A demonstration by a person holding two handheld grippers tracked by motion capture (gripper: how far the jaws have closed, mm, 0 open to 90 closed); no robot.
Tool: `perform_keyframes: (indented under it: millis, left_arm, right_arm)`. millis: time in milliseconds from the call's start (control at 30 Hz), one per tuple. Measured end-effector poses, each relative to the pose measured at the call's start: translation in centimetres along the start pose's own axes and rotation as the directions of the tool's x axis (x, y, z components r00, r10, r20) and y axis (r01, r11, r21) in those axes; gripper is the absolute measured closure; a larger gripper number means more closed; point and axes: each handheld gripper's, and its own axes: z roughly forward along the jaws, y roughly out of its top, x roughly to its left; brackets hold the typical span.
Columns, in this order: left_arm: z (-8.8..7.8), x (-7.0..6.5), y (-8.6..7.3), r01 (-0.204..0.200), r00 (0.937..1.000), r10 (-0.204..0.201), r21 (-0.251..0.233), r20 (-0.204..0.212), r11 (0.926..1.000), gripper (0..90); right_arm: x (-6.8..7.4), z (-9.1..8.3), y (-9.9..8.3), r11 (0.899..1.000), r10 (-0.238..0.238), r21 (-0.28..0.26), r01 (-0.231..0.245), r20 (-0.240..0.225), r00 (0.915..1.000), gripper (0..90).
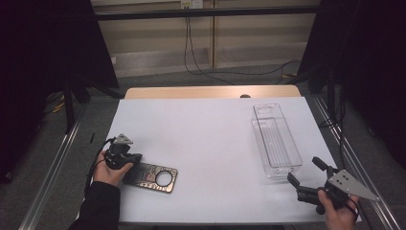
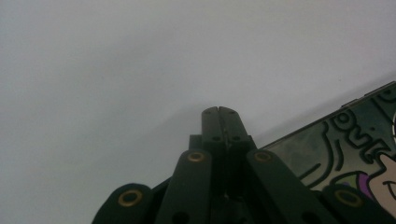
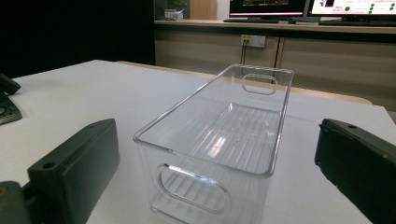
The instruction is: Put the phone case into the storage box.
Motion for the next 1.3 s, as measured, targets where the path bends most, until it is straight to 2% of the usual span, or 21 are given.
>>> perform_keyframes:
  millis: [200, 367, 533, 600, 1000, 1300]
  left_arm:
    - [-0.5, 0.0, -0.7, 0.015, 0.9999, -0.015, -0.005, 0.009, 0.9999, 90.0]
    - [-0.7, -0.2, -0.9, 0.003, 1.0, -0.003, 0.003, 0.006, 1.0, 90.0]
    - [-1.1, -0.2, -1.5, 0.011, 0.9995, -0.011, -0.006, 0.029, 0.9999, 90.0]
    - [-1.3, -0.4, -1.8, 0.012, 0.9996, -0.012, -0.007, 0.025, 0.9999, 90.0]
    - [-2.0, -1.4, -2.4, -0.002, 0.9998, 0.002, 0.014, 0.019, 0.9999, 90.0]
    - [-2.7, -1.8, -3.5, -0.013, 0.999, 0.013, 0.006, 0.044, 0.9999, 90.0]
  right_arm:
    - [0.0, 0.0, 0.0, 1.0, 0.002, 0.003, -0.002, -0.002, 1.0, 0.0]
    - [0.1, 0.0, 0.0, 1.0, 0.002, 0.002, -0.002, -0.003, 1.0, 0.0]
    - [0.0, 0.0, 0.0, 1.0, 0.004, 0.002, -0.004, -0.007, 1.0, 0.0]
    - [0.0, 0.1, 0.0, 1.0, 0.004, 0.002, -0.004, -0.007, 1.0, 0.0]
    - [0.1, 0.1, 0.0, 1.0, -0.001, 0.003, 0.001, -0.012, 0.9999, 0.0]
    - [0.1, 0.1, 0.0, 1.0, -0.002, 0.003, 0.002, -0.01, 0.9999, 0.0]
